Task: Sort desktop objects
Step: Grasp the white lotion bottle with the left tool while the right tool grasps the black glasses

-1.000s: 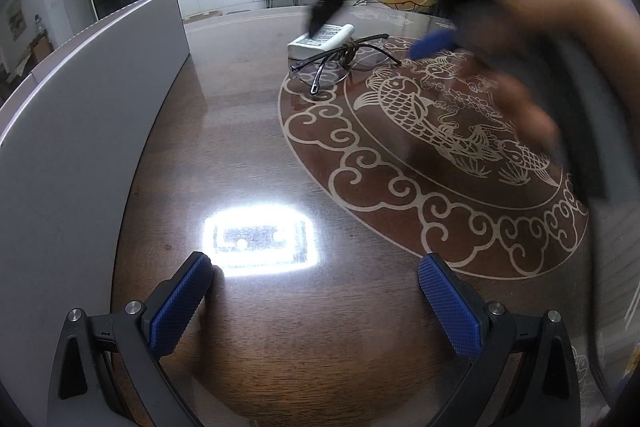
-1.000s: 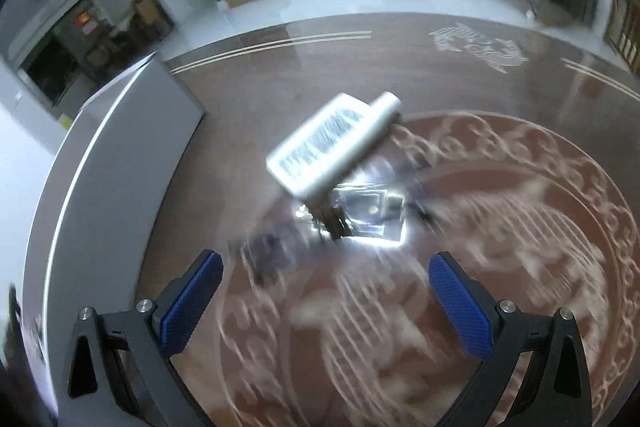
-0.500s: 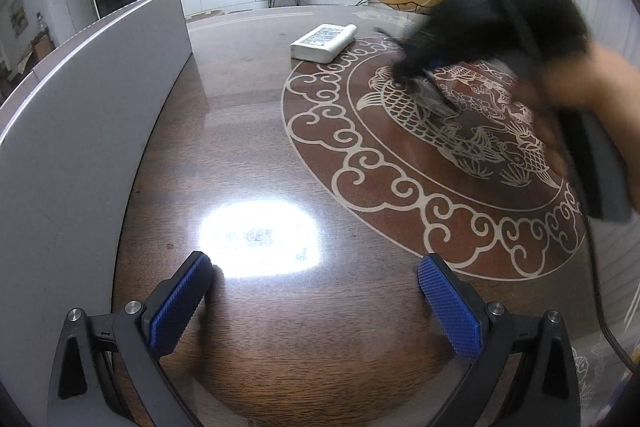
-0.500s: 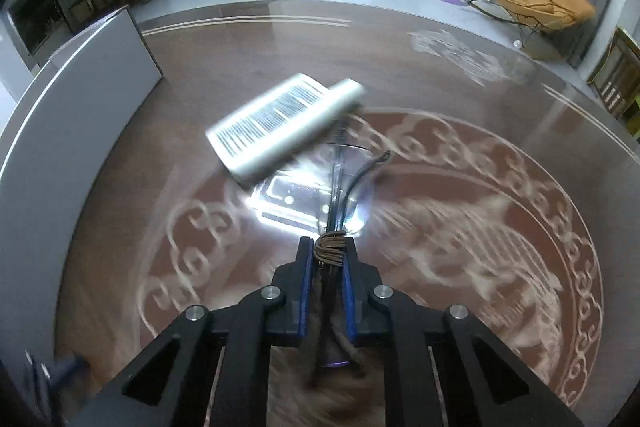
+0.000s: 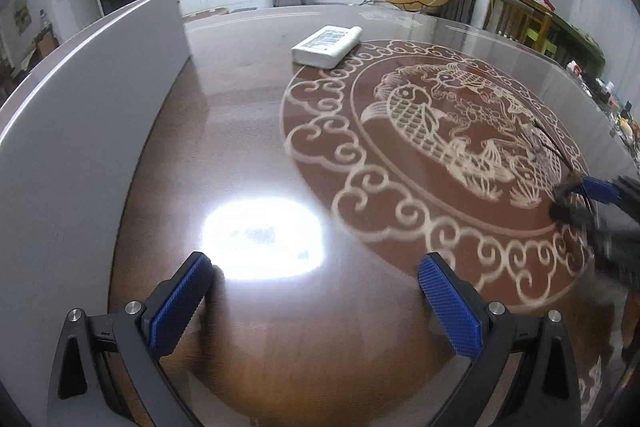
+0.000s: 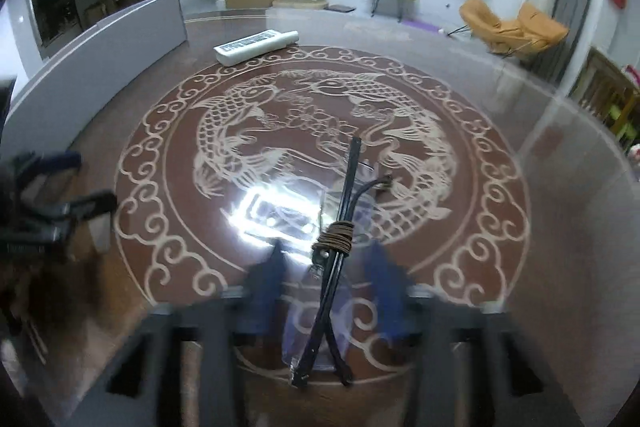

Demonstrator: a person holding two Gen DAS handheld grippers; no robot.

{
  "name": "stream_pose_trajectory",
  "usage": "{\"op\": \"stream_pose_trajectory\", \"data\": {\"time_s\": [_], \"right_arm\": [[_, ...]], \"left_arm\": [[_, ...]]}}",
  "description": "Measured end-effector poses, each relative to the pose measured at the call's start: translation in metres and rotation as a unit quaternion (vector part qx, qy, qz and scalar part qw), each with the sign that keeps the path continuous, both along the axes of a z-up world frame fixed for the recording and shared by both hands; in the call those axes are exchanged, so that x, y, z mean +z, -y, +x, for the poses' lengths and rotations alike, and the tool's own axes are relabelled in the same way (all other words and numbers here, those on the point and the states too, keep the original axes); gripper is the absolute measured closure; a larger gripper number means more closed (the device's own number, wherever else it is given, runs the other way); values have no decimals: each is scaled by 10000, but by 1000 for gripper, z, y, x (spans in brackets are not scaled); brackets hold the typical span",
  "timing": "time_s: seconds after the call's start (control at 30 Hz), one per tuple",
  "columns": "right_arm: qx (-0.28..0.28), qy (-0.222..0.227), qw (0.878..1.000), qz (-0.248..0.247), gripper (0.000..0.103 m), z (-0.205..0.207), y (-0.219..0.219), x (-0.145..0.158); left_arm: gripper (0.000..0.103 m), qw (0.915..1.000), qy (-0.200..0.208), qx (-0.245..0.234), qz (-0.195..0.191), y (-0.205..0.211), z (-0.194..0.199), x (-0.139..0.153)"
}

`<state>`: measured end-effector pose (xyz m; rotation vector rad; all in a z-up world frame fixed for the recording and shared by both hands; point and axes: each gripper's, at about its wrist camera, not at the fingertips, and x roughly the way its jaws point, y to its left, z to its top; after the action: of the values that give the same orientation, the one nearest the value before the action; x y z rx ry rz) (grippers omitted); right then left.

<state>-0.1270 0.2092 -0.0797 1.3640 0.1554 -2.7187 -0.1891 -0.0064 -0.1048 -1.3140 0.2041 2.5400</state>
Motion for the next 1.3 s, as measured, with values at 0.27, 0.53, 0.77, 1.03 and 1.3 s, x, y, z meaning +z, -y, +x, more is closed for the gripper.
{"op": "stream_pose_trajectory", "data": {"time_s": [0.27,0.53,0.77,1.03,1.3], "right_arm": [[-128,93,9997,-185,1,-10,-3,-9],[-115,104,9998,-161,1,-11,-2,-11],[-144,110,9997,-134,1,-14,-2,-13],[-143,110,9997,-136,1,-15,-2,-13],[-143,114,9997,-150,0,-15,-3,-14]], "left_arm": [[0,9994,13,-332,-3,-28,-81,2],[0,9995,-3,-320,1,-55,-179,4],[0,10000,-21,-34,2,-74,-216,4],[51,9987,-308,-412,-11,-80,-193,11],[52,9996,-275,-35,50,-55,-102,10]]}}
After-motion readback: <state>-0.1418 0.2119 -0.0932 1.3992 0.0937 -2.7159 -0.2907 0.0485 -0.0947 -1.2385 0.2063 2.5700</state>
